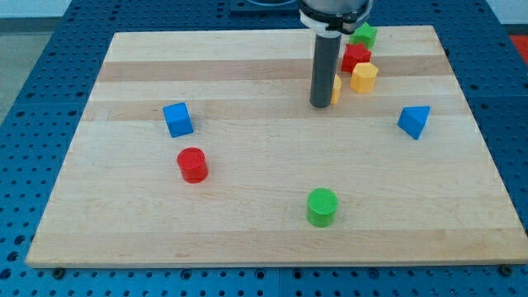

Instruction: Push the heart to the right

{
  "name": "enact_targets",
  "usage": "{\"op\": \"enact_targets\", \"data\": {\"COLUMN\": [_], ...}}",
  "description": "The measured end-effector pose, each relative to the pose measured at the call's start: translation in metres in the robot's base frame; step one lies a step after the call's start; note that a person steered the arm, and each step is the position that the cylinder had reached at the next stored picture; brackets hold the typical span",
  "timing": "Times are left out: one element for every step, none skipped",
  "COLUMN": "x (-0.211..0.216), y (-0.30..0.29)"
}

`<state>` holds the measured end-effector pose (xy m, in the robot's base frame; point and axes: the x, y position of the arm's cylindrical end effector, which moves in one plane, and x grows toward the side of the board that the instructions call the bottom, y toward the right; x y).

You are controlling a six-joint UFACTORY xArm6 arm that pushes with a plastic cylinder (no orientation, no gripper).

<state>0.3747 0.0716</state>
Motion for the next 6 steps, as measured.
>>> {"op": "enact_targets", "data": {"x": [0.000,-0.005,-0.019,-0.033,-0.038,-0.053], "y": [-0.010,-0.045,-0.035,-0.033,-0.033,-0.033]}}
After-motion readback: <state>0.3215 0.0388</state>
